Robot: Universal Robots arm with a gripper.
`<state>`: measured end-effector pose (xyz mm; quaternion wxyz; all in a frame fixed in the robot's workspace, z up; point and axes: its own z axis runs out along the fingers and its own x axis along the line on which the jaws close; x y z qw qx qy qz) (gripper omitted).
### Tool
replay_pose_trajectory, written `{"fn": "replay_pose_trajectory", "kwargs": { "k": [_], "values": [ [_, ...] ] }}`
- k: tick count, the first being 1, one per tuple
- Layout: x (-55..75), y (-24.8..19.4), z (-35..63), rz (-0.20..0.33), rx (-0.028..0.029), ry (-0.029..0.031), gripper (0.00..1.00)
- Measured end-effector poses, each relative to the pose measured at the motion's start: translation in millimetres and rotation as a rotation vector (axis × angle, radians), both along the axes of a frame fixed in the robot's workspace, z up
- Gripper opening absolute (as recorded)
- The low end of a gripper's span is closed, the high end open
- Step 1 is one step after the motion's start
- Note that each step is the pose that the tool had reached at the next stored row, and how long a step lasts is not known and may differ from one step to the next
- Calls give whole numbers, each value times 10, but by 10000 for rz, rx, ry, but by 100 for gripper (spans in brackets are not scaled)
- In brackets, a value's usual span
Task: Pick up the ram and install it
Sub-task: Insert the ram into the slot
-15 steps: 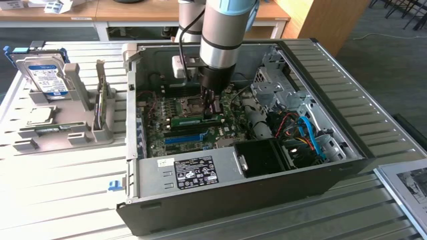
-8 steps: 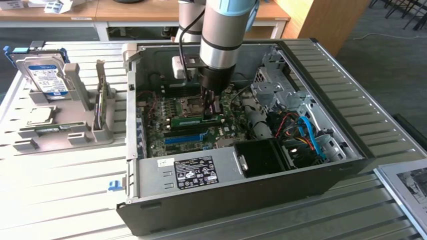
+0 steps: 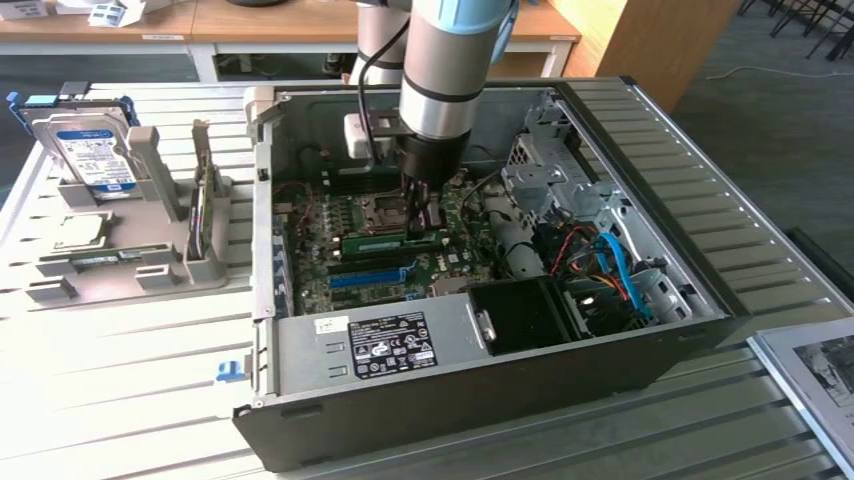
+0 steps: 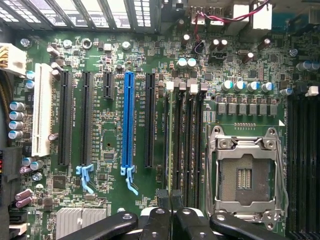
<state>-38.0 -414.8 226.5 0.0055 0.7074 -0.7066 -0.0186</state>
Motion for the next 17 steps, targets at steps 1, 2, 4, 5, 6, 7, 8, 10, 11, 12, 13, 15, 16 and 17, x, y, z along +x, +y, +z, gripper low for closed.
{"fn": "replay_pose_trajectory", "kwargs": {
  "k": [1,2,4,5,6,7,8,10,11,12,13,15,16,17],
  "values": [
    [0,0,-4,0,-1,0,12],
    [0,0,-7,0,-1,-1,12],
    [0,0,-14,0,-2,-1,12],
    [0,0,-17,1,-2,-1,12],
    [0,0,-18,0,-3,-1,12],
    [0,0,-19,0,-3,-1,12],
    [0,0,-19,0,-4,0,12],
    [0,0,-19,0,-2,-1,12],
    [0,0,-19,0,-2,-1,12],
    [0,0,-19,0,-2,0,12],
    [0,0,-19,0,-2,-1,12],
    [0,0,-20,0,-2,-3,13],
    [0,0,-20,0,-2,-2,19],
    [0,0,-20,0,-2,-2,19]
  ]
}}
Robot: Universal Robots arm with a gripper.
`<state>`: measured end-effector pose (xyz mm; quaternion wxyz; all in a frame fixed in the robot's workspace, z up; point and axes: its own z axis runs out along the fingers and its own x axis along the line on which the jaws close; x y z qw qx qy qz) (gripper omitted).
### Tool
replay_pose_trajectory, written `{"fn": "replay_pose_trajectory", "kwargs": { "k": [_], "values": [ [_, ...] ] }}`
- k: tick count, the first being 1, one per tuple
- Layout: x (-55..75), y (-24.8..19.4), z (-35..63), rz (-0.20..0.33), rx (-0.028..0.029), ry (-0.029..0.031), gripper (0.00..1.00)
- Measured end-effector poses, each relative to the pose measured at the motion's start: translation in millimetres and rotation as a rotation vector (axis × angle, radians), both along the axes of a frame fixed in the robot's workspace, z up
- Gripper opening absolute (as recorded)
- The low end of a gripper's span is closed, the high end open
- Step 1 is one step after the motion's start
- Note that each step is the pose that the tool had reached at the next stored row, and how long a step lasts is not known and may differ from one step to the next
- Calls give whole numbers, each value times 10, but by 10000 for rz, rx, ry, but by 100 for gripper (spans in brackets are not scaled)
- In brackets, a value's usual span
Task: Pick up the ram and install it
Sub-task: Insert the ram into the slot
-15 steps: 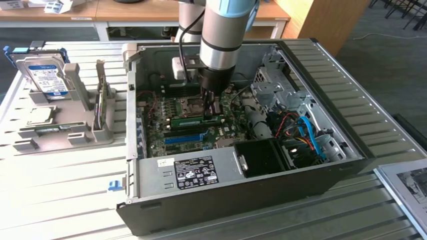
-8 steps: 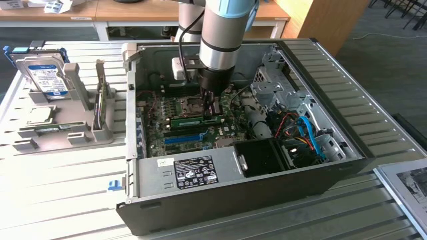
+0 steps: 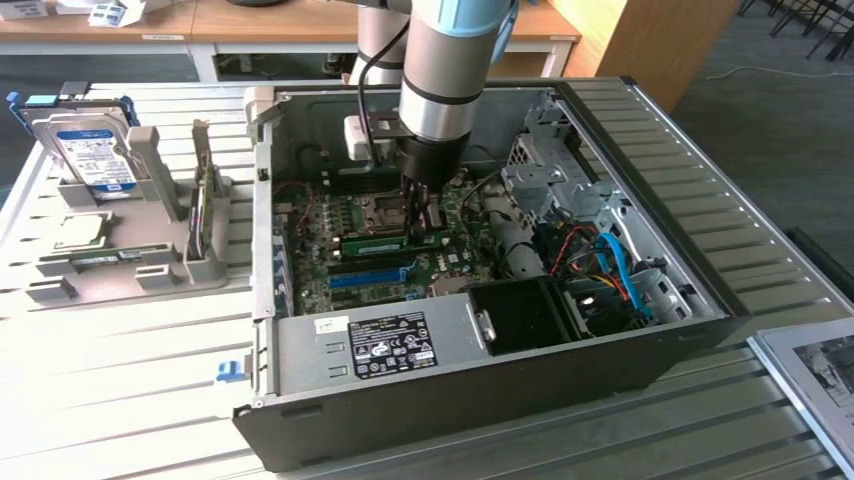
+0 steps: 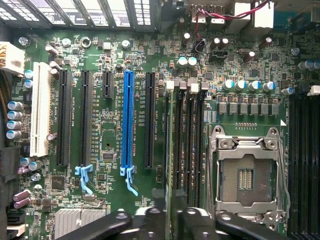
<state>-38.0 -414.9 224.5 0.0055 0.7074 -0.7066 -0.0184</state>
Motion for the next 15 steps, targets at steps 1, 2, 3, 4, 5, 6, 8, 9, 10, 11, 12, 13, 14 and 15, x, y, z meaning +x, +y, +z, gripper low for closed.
{"fn": "replay_pose_trajectory", "kwargs": {
  "k": [1,2,3,4,5,6,8,9,10,11,12,13,14,15],
  "values": [
    [0,0,0,0,0,0,25],
    [0,0,0,0,-1,0,25],
    [0,0,0,0,-1,0,25],
    [0,0,0,0,-1,0,25],
    [0,0,0,0,-1,1,25],
    [0,0,0,0,-1,0,25],
    [0,0,2,0,0,1,25],
    [0,-1,6,0,-3,1,25],
    [0,0,11,-1,-2,1,25],
    [0,0,17,-1,-2,1,25],
    [0,0,23,-1,0,0,25],
    [0,0,29,0,-1,1,25],
    [0,0,37,-1,-1,1,25],
    [0,0,46,-1,-1,0,25]
  ]
}}
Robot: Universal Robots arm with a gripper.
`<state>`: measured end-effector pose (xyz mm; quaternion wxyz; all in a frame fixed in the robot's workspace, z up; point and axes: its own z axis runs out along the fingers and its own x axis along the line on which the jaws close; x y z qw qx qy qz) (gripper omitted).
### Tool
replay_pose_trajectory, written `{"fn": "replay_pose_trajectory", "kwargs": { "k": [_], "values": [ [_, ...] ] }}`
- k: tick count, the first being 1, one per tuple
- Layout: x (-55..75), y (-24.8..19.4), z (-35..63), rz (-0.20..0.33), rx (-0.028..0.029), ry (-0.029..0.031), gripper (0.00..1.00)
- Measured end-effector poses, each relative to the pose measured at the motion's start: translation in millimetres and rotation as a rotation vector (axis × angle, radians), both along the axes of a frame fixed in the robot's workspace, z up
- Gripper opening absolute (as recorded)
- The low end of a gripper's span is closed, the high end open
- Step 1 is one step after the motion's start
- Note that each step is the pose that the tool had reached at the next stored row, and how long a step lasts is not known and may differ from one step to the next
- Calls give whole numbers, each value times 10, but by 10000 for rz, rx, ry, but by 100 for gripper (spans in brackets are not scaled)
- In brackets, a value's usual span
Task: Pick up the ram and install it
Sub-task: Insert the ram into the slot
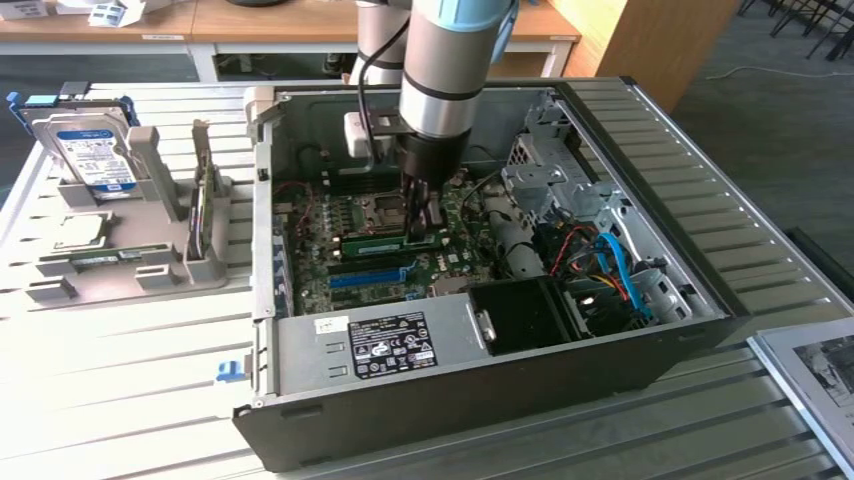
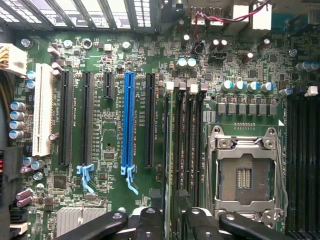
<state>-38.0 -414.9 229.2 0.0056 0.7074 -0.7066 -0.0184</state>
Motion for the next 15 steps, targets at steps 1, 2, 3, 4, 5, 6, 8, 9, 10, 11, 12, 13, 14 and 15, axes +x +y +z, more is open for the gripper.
{"fn": "replay_pose_trajectory", "kwargs": {
  "k": [1,2,3,4,5,6,8,9,10,11,12,13,14,15],
  "values": [
    [0,0,13,0,1,0,25],
    [0,0,27,0,0,1,25],
    [0,0,42,0,-1,1,25],
    [0,0,57,0,0,1,25],
    [0,0,73,0,0,0,25],
    [0,0,89,1,1,0,25],
    [0,0,125,0,0,0,25],
    [0,0,142,0,0,0,25],
    [0,0,161,1,0,1,25],
    [0,0,180,0,0,1,25],
    [0,0,199,0,0,0,25],
    [0,0,219,0,0,0,25],
    [0,0,239,1,0,0,25],
    [0,0,259,0,0,0,25]
  ]
}}
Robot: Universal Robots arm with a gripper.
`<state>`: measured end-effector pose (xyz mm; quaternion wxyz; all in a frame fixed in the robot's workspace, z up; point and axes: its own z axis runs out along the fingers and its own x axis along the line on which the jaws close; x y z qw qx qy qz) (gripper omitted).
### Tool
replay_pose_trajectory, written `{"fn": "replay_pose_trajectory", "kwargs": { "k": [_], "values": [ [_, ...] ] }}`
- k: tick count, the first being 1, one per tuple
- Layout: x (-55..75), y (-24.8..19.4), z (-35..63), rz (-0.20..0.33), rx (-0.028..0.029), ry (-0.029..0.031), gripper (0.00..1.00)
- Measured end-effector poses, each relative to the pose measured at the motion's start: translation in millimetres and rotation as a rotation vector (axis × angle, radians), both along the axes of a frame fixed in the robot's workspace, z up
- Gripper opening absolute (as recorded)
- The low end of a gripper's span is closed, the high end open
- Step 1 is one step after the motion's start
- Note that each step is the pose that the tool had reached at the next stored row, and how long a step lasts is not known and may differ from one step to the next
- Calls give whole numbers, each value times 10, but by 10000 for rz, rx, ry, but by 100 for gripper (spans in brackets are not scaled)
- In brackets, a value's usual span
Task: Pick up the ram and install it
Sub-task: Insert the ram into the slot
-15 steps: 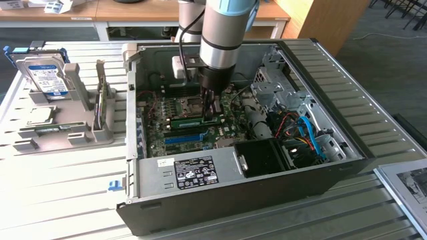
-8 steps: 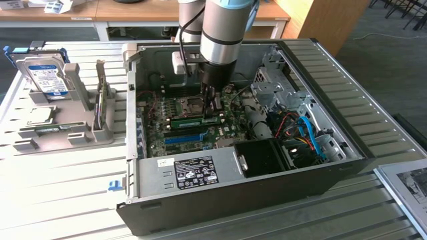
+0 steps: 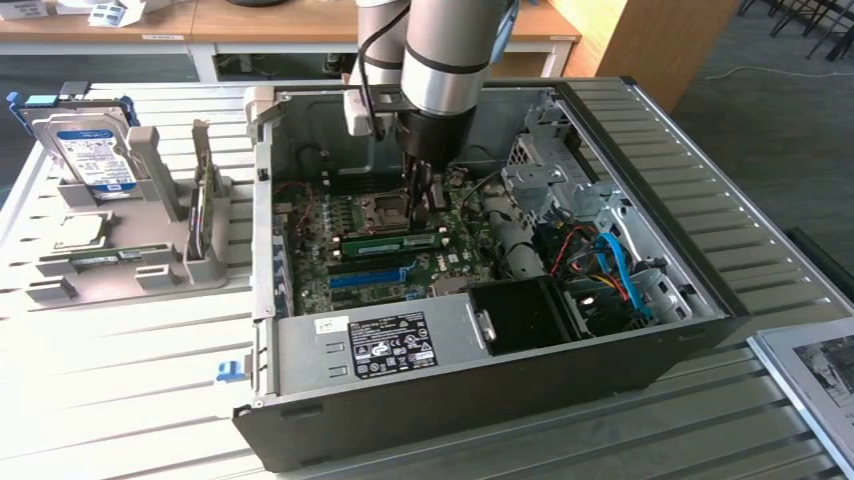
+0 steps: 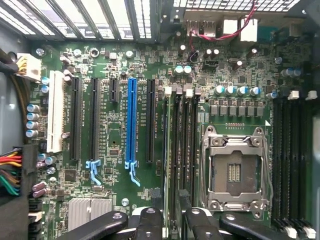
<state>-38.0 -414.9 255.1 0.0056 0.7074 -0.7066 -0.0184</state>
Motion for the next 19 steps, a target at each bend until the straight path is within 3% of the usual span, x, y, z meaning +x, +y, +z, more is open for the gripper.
{"fn": "replay_pose_trajectory", "kwargs": {
  "k": [19],
  "values": [
    [0,0,385,0,0,0,25]
  ]
}}
